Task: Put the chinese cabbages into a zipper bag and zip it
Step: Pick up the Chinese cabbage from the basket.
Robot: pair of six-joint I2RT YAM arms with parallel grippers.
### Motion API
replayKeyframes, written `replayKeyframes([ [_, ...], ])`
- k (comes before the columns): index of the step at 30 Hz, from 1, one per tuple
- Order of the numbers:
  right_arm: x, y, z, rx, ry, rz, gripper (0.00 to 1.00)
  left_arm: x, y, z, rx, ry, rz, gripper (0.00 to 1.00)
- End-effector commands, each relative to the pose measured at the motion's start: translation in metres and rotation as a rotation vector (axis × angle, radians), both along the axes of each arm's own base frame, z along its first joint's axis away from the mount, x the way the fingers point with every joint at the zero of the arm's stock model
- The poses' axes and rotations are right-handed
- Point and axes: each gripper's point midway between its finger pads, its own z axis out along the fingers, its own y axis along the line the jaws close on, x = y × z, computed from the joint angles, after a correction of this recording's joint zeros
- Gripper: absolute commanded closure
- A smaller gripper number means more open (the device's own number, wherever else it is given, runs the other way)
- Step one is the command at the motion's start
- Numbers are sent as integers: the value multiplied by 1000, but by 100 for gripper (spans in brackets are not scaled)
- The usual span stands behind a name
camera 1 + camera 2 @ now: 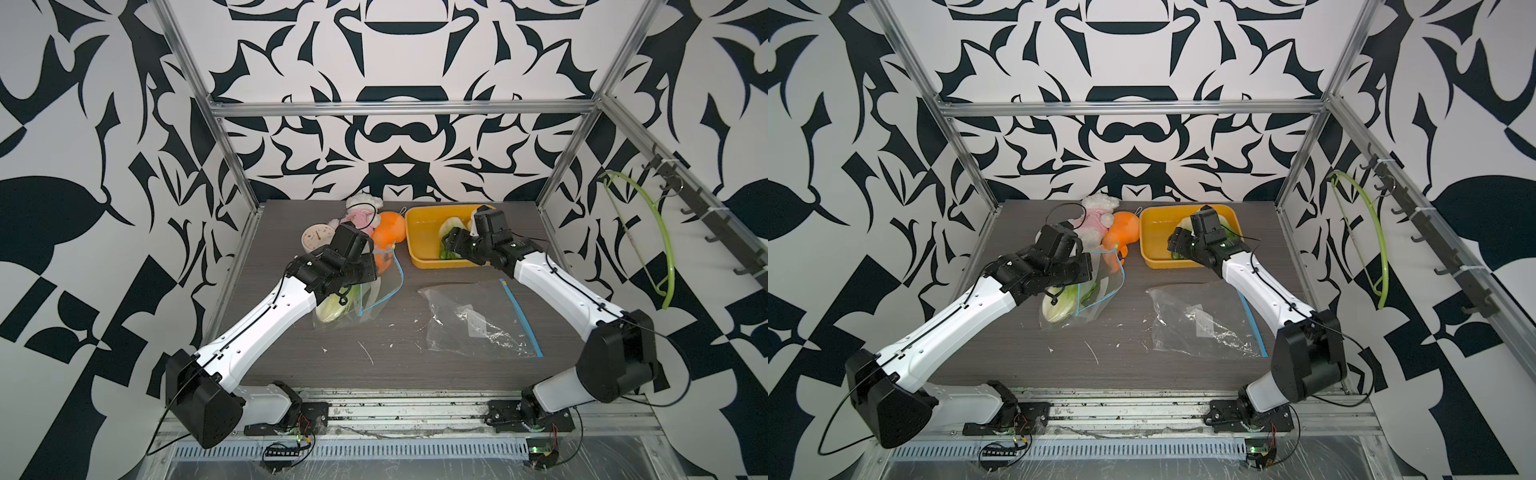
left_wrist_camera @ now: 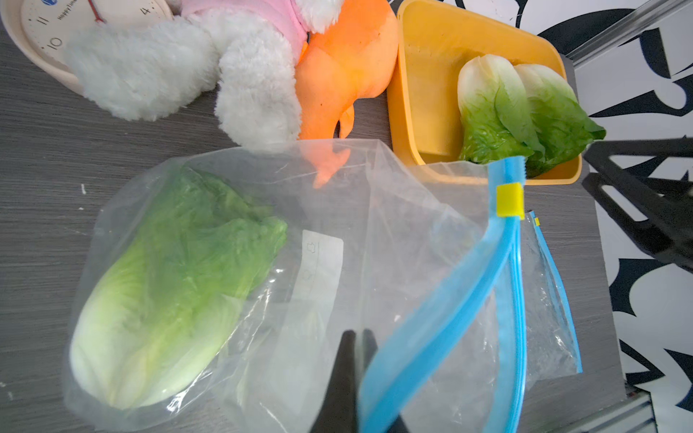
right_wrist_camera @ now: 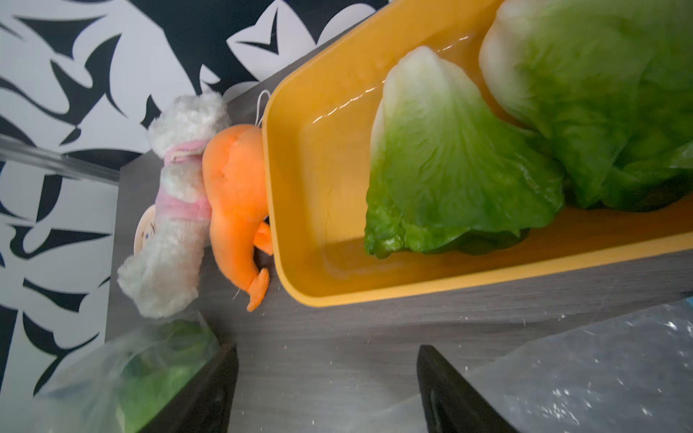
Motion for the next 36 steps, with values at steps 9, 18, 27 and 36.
replayKeyframes([
  [9,36,0,-35,138,-1,-113,23,-4,2,19,-86,-93,18,100],
  [18,53,-2,-56,147,18,-146,23,-2,3,20,-86,-109,21,100],
  [27,73,-14,-61,149,-2,-191,23,-1,5,20,-72,-113,25,100],
  [36,100,-23,-61,108,-41,-203,27,0,9,21,-48,-128,30,100],
])
